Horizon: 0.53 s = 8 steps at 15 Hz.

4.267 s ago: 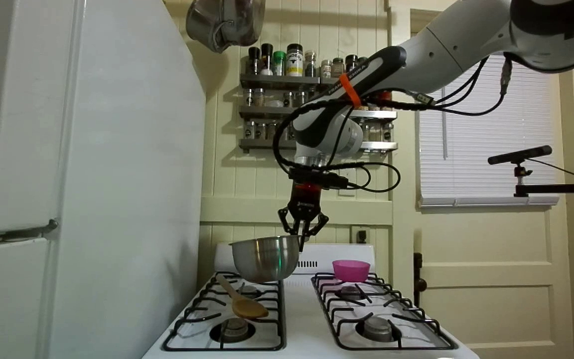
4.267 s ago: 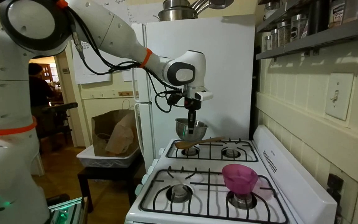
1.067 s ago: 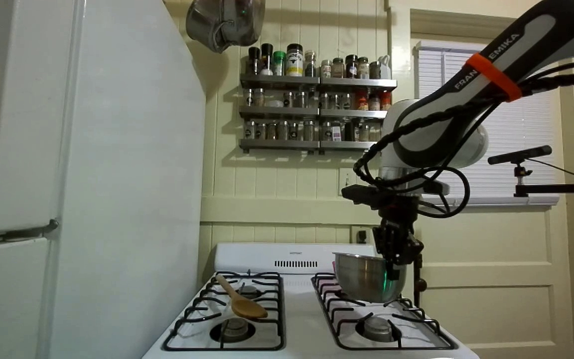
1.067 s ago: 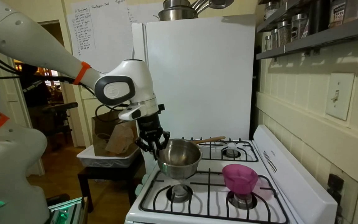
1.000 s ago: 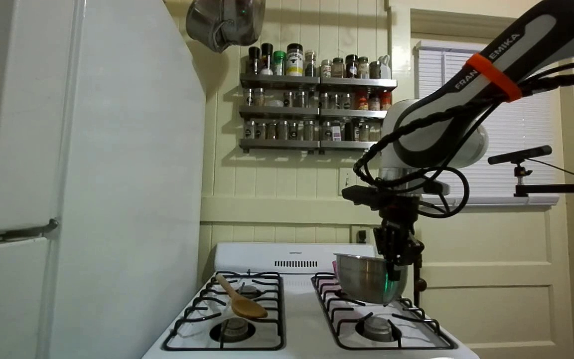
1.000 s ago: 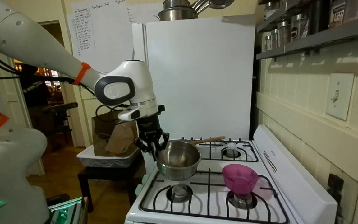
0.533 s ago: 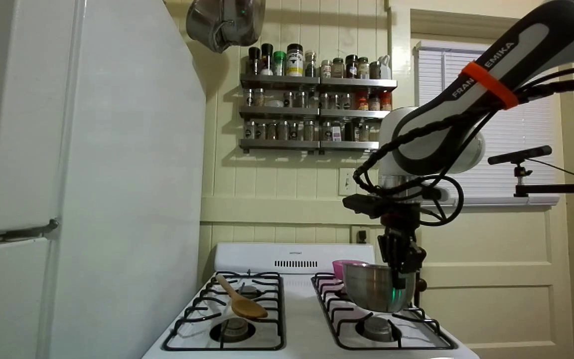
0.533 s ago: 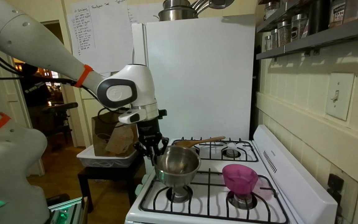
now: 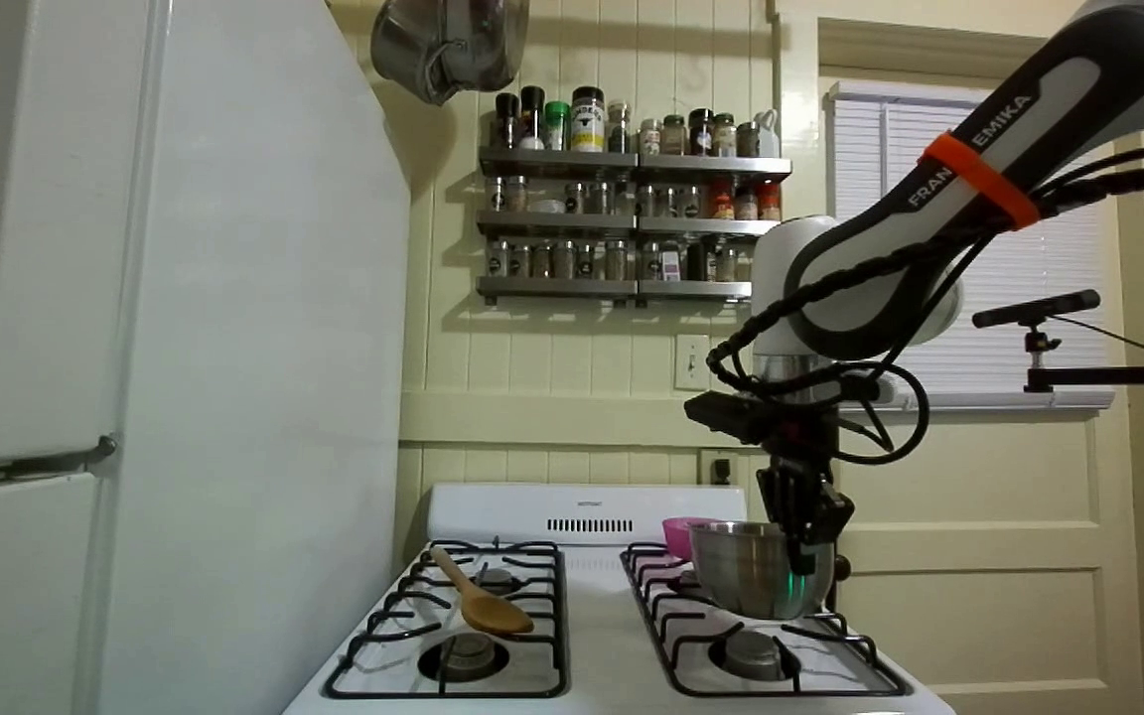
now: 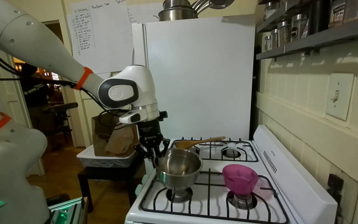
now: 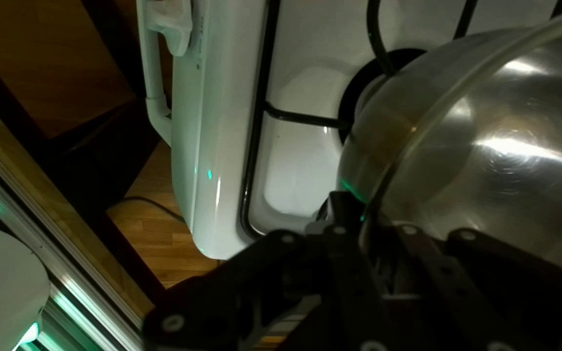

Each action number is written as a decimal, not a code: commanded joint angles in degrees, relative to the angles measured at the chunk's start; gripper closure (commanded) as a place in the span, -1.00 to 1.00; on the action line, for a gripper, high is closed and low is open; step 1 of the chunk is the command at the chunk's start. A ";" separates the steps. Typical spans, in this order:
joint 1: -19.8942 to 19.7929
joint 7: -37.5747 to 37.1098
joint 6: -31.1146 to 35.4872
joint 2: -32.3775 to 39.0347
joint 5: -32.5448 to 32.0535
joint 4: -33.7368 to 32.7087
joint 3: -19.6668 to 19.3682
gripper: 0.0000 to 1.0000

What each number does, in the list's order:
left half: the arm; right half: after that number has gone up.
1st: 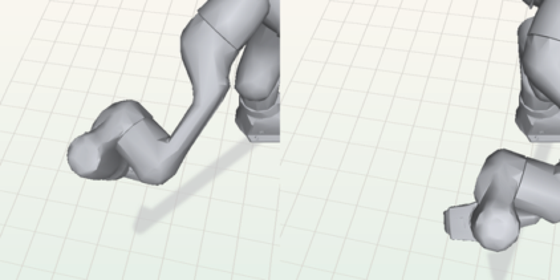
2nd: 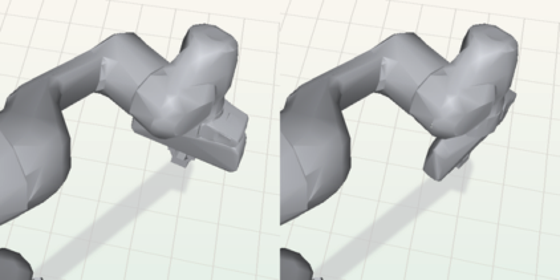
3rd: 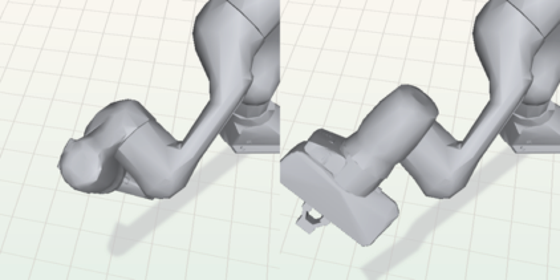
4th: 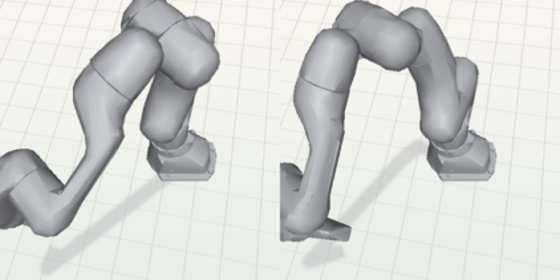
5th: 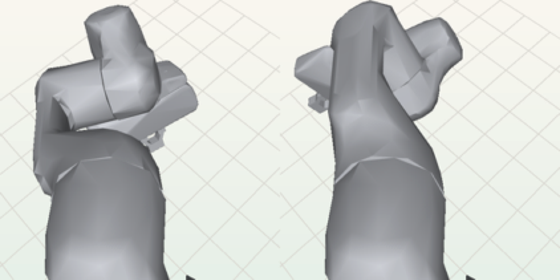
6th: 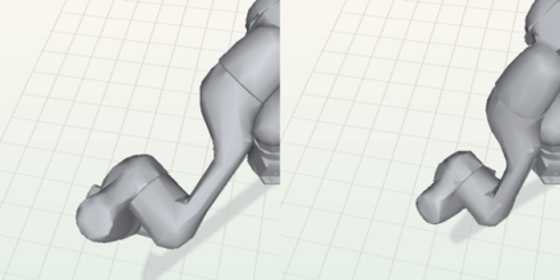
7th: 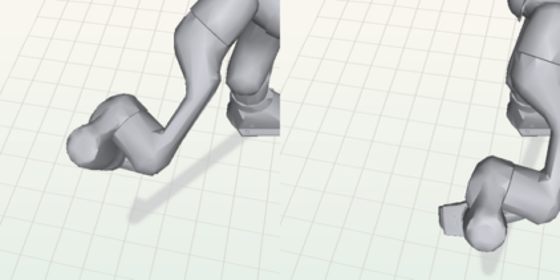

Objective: Move the silver bowl to the front right plate.

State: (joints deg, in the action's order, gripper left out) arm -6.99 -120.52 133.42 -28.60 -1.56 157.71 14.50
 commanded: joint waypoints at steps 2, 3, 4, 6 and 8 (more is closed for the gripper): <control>0.76 -1.96 1.21 1.52 -1.00 -0.16 -0.58 0.36; 0.97 -1.71 1.38 1.58 -0.81 -0.21 -0.69 0.30; 1.19 -1.53 1.47 1.63 -0.69 -0.21 -0.75 0.19; 1.69 -1.22 1.72 1.57 -0.46 -0.22 -0.86 -0.13; 2.07 -1.19 1.56 1.29 -0.42 -0.30 -0.85 -0.43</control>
State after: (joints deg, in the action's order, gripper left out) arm -6.32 -120.47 133.74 -27.55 -1.57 157.47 14.23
